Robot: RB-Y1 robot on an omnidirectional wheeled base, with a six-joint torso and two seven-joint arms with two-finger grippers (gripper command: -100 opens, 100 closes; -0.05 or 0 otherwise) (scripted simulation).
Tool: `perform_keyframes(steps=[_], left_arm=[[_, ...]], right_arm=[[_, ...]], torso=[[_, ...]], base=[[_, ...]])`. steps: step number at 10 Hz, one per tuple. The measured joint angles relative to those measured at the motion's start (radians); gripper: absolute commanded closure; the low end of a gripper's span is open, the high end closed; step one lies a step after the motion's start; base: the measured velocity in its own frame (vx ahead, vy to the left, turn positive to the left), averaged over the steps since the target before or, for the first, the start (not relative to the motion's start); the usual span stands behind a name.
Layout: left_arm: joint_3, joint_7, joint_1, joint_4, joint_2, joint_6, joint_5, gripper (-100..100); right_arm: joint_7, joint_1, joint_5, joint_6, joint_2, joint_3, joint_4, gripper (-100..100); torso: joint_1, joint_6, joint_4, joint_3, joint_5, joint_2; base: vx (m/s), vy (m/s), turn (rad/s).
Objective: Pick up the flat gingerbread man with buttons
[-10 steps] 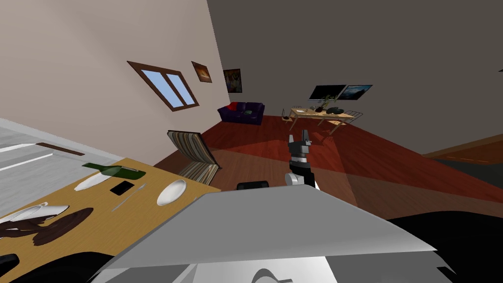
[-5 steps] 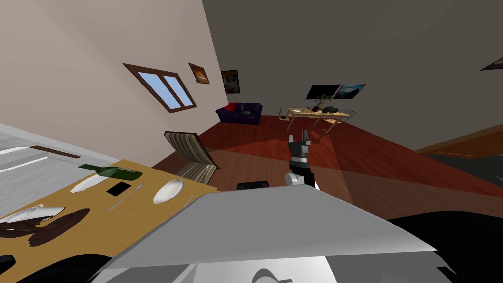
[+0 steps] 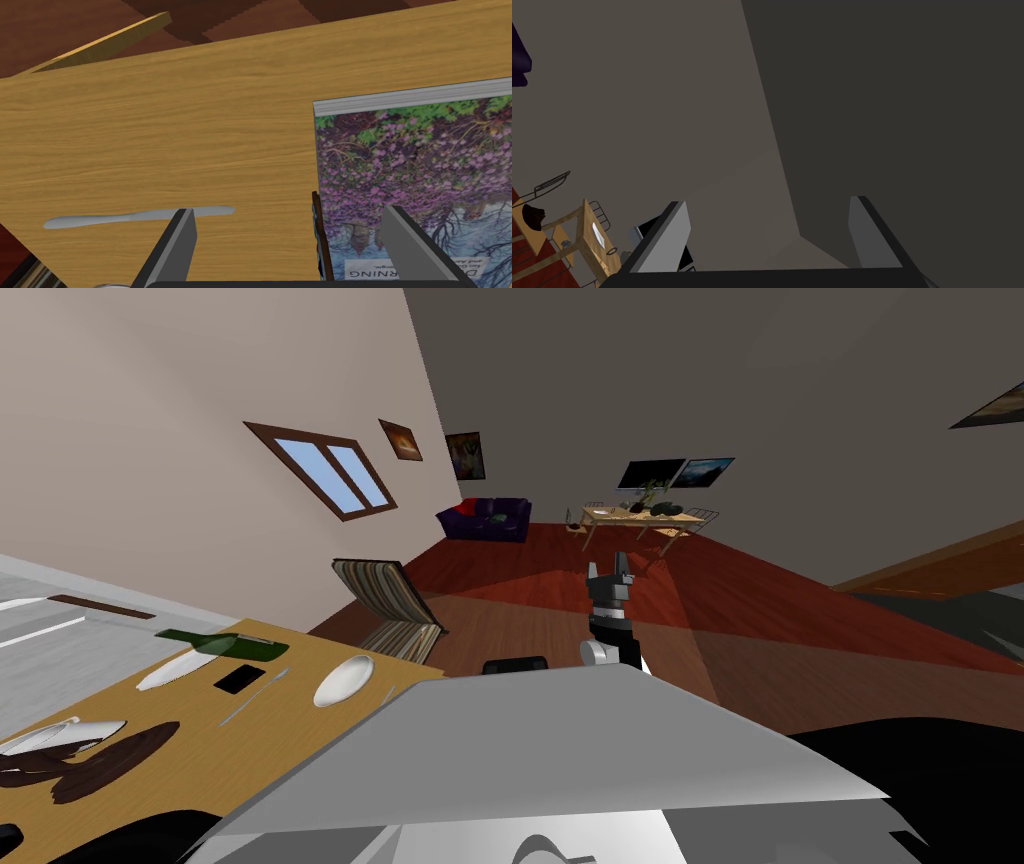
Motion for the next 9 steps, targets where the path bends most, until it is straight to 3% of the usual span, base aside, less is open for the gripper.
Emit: perform_keyframes(steps=[6,8,9], left_arm=[[0.031,0.125,0.083,0.015,0.073,-0.068,0.044,-100],[0.036,0.162,0.102,0.013,0.096,-0.081,0.056,-100],[0.036,0.166,0.103,0.013,0.097,-0.082,0.057,0]], right_arm=[[0.000,0.000,0.000,0.000,0.000,0.000,0.000,0],[0.000,0.000,0.000,0.000,0.000,0.000,0.000,0],[0.000,0.000,0.000,0.000,0.000,0.000,0.000,0]], torso=[[0.003,0.000,0.000,0.000,0.001,-0.001],[0.001,0.000,0.000,-0.001,0.001,-0.001],[-0.002,0.000,0.000,0.000,0.000,-0.001]], base=[[0.017,0.113,-0.040],[0.011,0.056,-0.022],[0.001,0.007,-0.001]])
